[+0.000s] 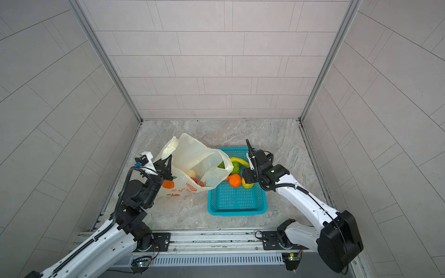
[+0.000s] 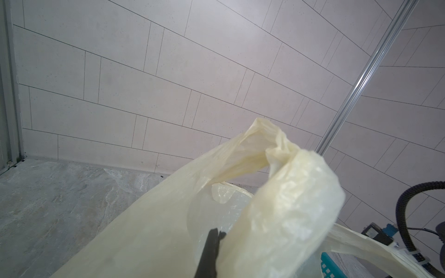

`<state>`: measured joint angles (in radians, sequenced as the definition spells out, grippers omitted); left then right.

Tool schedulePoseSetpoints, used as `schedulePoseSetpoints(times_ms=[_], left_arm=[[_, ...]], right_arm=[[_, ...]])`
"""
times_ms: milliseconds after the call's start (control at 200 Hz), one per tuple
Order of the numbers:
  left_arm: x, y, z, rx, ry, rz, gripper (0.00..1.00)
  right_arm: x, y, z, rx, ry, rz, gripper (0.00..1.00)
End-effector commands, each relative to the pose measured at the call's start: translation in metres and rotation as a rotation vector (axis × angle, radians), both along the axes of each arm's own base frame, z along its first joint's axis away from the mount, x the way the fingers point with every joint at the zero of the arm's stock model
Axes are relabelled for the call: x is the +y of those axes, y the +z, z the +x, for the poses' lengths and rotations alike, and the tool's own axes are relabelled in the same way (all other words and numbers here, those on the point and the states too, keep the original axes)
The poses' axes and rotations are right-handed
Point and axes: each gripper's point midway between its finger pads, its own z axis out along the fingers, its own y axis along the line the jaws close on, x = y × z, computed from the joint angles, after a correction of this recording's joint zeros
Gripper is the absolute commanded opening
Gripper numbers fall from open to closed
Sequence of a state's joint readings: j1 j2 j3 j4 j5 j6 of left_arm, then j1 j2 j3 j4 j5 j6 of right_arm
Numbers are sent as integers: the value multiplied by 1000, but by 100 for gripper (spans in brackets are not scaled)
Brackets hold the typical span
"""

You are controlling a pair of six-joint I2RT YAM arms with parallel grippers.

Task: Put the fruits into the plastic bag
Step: 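Raise the right gripper out of the bag back over the basket, then lower the right gripper onto the yellow lemon and grasp it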

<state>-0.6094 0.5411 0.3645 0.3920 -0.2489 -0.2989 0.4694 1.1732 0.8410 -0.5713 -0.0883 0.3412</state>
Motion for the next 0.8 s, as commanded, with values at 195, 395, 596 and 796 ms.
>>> schedulePoseSetpoints(times_ms=[195,395,596,796], left_arm=[[4,13,-4,-32,9,-31,0],[4,13,-4,-32,9,-27,0],[4,12,-4,-32,10,-26,0],[4,10,-3,-29,13,-22,0]], right_arm=[[0,-24,8,66,-11,-70,66],[-1,-39,12,121,-9,-126,64],[-4,-54,9,197,-6,-206,63],[-7,-66,4,241,5,-258,62]])
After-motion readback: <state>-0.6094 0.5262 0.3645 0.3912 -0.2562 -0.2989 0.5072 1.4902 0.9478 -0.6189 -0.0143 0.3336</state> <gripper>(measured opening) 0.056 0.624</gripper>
